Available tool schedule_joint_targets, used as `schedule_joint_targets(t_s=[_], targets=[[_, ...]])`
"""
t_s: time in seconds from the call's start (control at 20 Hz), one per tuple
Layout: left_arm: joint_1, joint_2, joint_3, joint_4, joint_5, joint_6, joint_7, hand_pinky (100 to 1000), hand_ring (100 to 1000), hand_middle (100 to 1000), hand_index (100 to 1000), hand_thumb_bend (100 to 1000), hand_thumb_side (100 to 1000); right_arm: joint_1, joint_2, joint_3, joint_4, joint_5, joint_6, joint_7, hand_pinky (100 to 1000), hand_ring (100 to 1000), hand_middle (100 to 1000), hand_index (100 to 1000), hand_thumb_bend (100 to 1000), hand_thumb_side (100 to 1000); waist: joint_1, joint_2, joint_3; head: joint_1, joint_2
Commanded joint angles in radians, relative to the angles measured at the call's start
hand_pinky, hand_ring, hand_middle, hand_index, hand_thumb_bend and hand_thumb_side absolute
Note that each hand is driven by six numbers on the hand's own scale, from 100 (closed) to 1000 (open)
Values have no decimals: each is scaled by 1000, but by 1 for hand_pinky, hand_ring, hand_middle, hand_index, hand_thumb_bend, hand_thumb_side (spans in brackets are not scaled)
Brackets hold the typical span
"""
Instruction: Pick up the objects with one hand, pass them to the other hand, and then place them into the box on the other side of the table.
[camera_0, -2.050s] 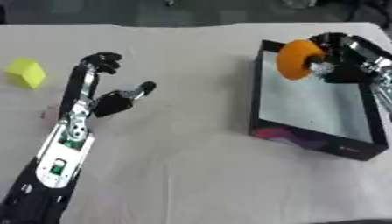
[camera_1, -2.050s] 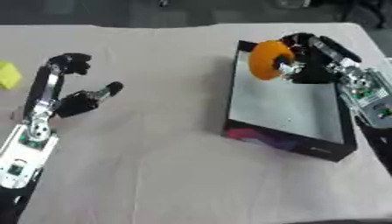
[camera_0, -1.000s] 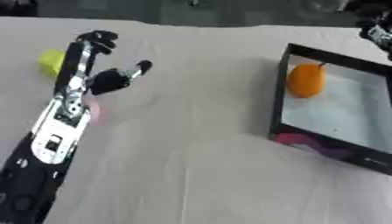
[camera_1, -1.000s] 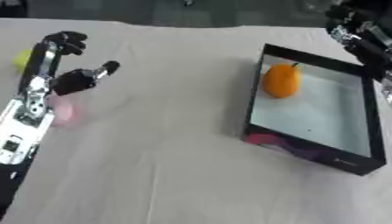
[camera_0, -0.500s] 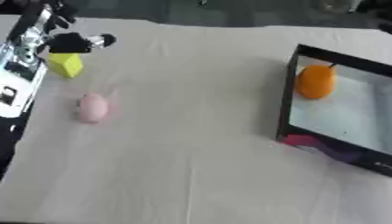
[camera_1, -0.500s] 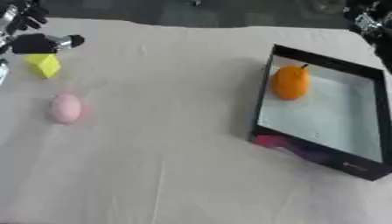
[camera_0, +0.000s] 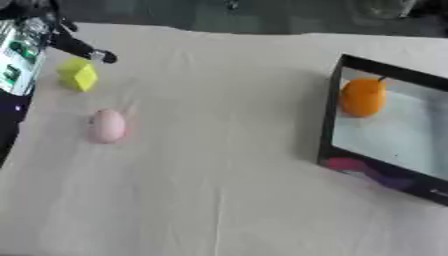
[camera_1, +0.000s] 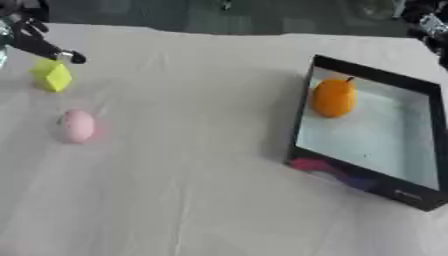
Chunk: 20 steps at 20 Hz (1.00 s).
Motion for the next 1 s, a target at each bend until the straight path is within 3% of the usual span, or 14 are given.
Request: schedule_joint_targets(t_s=[0.05,0.45,1.0], targets=[[-46,3,45,43,-87,42,0,914,838,749,835,842,327,-21,-24,-8,-15,5,1,1,1000,1000,956,976,100,657,-8,-43,-5,15,-30],[-95,7,113,117,-207,154,46,929,856,754,826,832,282,-31,-2,-6,-16,26,2,3,1000,1000,950,973,100,683,-17,-11,-22,51,-43],[-104,13,141,159,-217,236,47,942,869,762,801,807,306,-28,11,-8,-13,45,6,-4,1000,1000,945,970,100,703,-15,8,-36,83,-53]])
